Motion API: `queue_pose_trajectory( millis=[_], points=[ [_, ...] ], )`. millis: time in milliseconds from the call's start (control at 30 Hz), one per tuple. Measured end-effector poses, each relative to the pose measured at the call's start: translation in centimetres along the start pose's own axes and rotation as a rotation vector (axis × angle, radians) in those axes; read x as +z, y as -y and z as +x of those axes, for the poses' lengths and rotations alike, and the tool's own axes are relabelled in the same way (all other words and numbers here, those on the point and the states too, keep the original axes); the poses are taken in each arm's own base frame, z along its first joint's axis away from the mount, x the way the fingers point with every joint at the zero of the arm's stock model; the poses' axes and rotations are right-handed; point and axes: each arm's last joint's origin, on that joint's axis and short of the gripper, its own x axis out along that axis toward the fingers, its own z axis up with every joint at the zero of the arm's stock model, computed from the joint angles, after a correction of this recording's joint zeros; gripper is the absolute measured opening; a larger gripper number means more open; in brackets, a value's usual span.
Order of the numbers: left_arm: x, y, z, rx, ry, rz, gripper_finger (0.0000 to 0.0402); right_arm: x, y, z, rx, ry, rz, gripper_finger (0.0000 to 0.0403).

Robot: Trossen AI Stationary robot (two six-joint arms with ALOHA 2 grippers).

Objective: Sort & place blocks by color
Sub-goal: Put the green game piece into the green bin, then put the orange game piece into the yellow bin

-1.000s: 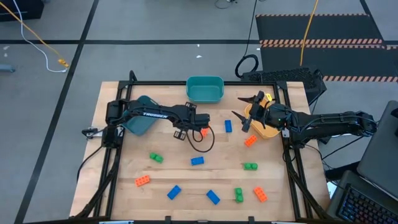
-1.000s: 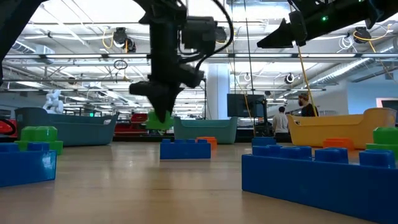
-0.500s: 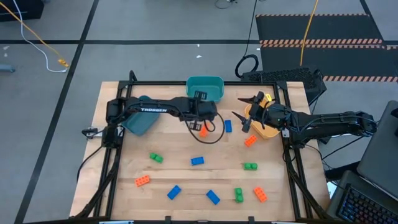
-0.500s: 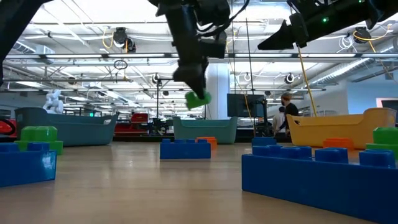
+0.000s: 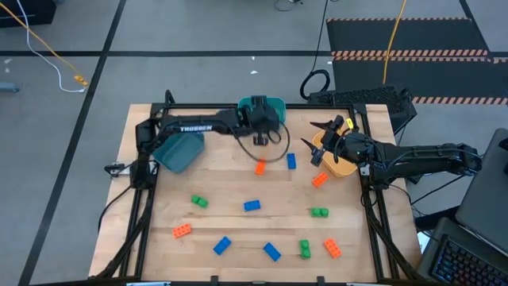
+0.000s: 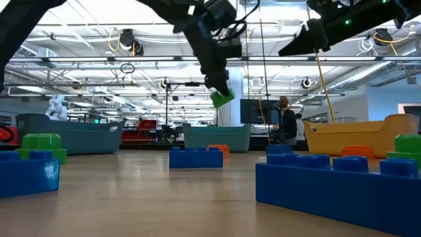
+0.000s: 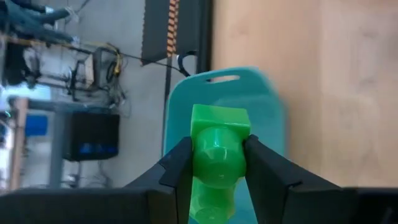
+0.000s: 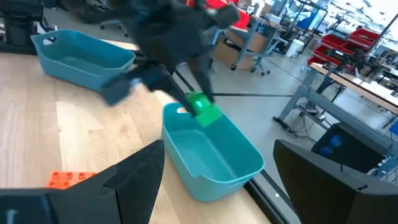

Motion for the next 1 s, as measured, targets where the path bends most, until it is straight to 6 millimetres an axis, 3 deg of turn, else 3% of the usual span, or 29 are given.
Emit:
queue_pose_trajectory(
  millis=[300, 533, 767, 900, 1000],
  points=[
    [-2.5, -3.9, 2.5, -0.063, 0.059, -0.255, 0.012, 0.0, 0.0, 0.0, 0.001, -0.002, 0.007, 0.0297],
    [-3.8, -5.5, 3.3, -0.068, 0.046, -0.4, 0.0196, -0.2, 0.0, 0.0, 0.005, -0.022, 0.003, 0.0297],
    [-4.3, -6.0, 3.5, -0.061, 0.035, -0.453, 0.0241, -0.6, -0.1, 0.0, 0.012, -0.059, 0.003, 0.0297],
    [-3.8, -5.4, 2.3, -0.092, 0.026, -0.435, 0.0252, -0.7, -0.1, 0.0, 0.014, -0.07, 0.005, 0.0297],
    [-3.0, -4.9, -0.1, -0.123, 0.025, -0.414, 0.0254, -0.9, -0.2, 0.0, 0.016, -0.083, 0.027, 0.0297]
  ],
)
